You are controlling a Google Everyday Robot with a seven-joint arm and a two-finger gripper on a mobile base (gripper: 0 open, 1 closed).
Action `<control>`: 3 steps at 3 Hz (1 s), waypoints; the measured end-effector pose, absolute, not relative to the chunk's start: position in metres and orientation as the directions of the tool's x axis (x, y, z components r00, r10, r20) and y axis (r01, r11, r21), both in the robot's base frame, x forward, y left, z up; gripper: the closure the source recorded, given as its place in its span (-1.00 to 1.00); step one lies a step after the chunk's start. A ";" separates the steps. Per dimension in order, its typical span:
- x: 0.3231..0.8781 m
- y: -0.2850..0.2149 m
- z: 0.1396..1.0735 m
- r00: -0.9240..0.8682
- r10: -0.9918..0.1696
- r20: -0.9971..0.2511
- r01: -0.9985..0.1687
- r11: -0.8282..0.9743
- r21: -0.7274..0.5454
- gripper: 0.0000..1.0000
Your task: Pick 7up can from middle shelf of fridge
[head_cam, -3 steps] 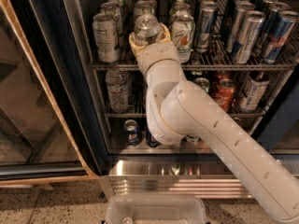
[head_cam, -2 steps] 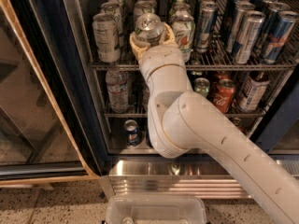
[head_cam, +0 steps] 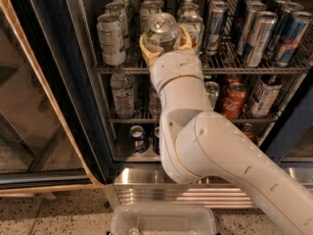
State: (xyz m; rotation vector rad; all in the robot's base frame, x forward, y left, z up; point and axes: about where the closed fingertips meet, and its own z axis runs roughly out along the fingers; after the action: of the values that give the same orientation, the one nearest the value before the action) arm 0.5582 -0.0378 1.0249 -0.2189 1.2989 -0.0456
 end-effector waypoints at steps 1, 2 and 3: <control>0.549 -0.043 1.029 0.274 -0.146 -0.950 -0.086 0.981 -0.176 1.00; 0.538 -0.049 1.034 0.271 -0.088 -0.959 -0.118 0.985 -0.123 1.00; 0.527 -0.058 1.039 0.257 -0.036 -0.966 -0.150 0.986 -0.076 1.00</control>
Offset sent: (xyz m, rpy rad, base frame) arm -0.0344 -0.0189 0.0162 0.1325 0.0170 0.0727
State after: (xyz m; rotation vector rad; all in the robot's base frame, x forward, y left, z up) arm 0.5275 -0.0576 1.0395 -0.1643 1.3102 0.0778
